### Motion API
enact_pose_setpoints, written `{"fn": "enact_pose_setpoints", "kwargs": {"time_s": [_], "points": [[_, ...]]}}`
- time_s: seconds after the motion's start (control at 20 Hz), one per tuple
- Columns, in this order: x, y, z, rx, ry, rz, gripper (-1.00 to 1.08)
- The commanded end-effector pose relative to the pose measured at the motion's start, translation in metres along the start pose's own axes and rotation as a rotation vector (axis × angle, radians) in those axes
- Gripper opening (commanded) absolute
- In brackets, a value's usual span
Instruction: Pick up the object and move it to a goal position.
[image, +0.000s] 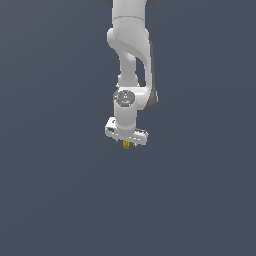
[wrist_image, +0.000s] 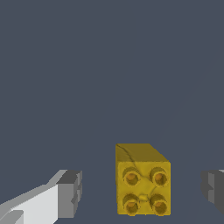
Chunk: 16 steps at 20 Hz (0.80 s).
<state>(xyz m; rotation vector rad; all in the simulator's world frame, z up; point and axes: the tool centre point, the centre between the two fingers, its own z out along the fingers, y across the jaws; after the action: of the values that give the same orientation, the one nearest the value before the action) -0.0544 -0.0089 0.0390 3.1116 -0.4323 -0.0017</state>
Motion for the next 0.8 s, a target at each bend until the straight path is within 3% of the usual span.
{"fn": "enact_pose_setpoints", "kwargs": {"time_s": [0.0, 0.25, 0.3, 0.75], "points": [[-0.0001, -0.0001, 0.0102, 0.000, 0.001, 0.000, 1.00], [0.0006, -0.0001, 0.0170, 0.000, 0.001, 0.001, 1.00], [0.0006, -0.0001, 0.0170, 0.000, 0.001, 0.001, -1.00], [0.0006, -0.0001, 0.0170, 0.000, 0.001, 0.001, -1.00]]}}
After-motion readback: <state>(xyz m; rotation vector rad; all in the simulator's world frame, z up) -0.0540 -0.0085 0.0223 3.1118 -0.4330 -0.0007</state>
